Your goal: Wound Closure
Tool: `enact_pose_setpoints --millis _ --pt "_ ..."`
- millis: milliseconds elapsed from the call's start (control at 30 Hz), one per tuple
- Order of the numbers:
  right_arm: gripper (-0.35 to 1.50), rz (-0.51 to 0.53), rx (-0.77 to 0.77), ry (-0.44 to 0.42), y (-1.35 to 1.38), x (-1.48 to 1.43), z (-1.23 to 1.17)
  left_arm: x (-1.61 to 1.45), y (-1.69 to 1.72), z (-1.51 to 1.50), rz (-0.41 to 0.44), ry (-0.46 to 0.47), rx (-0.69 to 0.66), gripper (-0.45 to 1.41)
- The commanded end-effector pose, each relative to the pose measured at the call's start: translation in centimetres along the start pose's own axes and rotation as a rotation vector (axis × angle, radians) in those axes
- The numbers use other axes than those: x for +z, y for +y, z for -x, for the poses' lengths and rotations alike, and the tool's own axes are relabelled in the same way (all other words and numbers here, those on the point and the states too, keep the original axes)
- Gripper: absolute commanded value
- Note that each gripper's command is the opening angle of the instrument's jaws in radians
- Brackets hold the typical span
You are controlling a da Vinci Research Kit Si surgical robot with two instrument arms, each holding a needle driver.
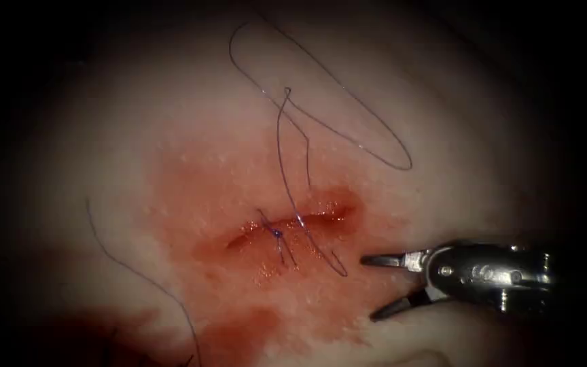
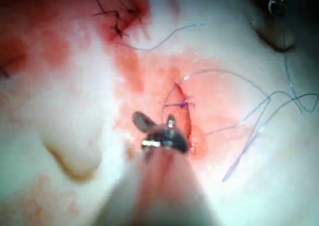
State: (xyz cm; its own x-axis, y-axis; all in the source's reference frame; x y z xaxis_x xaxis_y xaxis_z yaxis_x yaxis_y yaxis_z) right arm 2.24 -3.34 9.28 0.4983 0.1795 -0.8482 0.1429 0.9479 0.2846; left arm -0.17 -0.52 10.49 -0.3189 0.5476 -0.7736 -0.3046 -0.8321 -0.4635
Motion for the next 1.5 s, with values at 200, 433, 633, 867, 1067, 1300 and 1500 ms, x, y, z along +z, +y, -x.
enact_pose_setpoints --millis 200,433,633,867,1067,1300,1500 --pt "1.25 0.062 0.06 0.011 0.22 0.24 0.1 0.18 0.03 0.04 -0.002 0.004 0.003 -0.45" --pt "1.11 -0.014 0.048 0.031 0.04 0.42 0.05 0.22 0.04 0.06 -0.001 0.006 0.005 -0.45" --pt "0.02 -0.094 0.042 0.048 0.03 0.44 0.02 0.24 0.05 0.07 0.003 0.007 0.006 -0.45" --pt "-0.35 -0.139 0.03 0.055 -0.09 0.24 -0.09 0.26 0.07 0.08 0.004 0.008 0.006 -0.45" --pt "-0.35 -0.17 0.022 0.038 -0.28 0.15 -0.24 0.26 0.07 0.08 0.004 0.008 0.006 -0.45" --pt "-0.35 -0.295 0.01 0.041 -0.52 0.11 -0.38 0.27 0.07 0.08 0.004 0.008 0.007 -0.45" --pt "-0.35 -0.304 0.001 0.042 -0.54 0.11 -0.43 0.28 0.08 0.08 0.008 0.01 0.007 -0.45"
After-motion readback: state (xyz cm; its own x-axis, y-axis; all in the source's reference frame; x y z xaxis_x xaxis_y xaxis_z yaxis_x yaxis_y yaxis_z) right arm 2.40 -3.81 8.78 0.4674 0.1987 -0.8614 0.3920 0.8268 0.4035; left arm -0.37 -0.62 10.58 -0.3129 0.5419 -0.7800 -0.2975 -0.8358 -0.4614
